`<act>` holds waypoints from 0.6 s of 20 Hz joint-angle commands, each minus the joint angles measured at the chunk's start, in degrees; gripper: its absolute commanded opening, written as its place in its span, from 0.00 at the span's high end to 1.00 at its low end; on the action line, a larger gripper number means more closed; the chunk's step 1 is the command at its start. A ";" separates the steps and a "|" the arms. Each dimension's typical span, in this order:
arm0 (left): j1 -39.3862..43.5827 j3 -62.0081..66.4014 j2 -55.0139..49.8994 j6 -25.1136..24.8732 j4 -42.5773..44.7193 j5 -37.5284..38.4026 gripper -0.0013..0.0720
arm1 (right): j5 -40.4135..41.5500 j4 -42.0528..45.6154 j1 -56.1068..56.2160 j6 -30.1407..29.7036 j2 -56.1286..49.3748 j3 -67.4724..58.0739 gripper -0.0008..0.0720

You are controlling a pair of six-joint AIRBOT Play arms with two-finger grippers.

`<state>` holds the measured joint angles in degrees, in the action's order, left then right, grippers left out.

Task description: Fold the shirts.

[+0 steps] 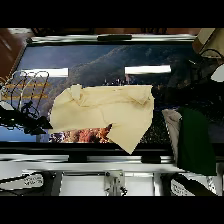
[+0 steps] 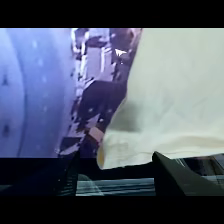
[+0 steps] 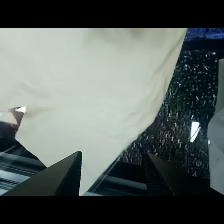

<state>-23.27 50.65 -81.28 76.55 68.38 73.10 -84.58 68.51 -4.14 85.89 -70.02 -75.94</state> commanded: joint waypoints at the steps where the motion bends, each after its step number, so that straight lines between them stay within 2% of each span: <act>1: 0.04 -3.43 -0.94 -1.55 -4.39 -5.88 0.26 | -0.28 -0.07 -0.04 0.85 0.13 0.13 0.29; 2: 0.44 -3.78 -0.98 -1.44 -5.29 -7.39 0.35 | -0.31 -0.04 -0.04 1.22 0.13 0.13 0.29; 5: 1.81 -3.80 -0.98 -0.26 -5.68 -9.79 0.82 | -0.52 1.33 -0.04 2.12 0.13 1.03 0.29; 6: 1.95 -3.80 -0.96 -0.26 -5.66 -9.79 0.90 | -0.55 2.08 -0.02 2.27 0.13 2.73 0.29; 7: 1.92 -3.80 -0.90 -0.28 -5.66 -9.57 0.94 | -0.44 2.36 -0.04 2.38 0.13 5.40 0.29; 9: 1.88 -3.76 -0.52 -0.28 -5.68 -9.44 0.94 | 1.66 0.72 -0.02 2.40 0.13 13.70 0.29; 12: 1.88 -3.72 0.61 -0.31 -6.12 -9.42 0.94 | 11.02 -4.42 -0.02 2.84 0.04 26.29 0.29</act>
<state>-21.37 46.94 -81.45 76.09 62.33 64.20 -80.58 67.92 -4.19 88.16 -69.93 -59.40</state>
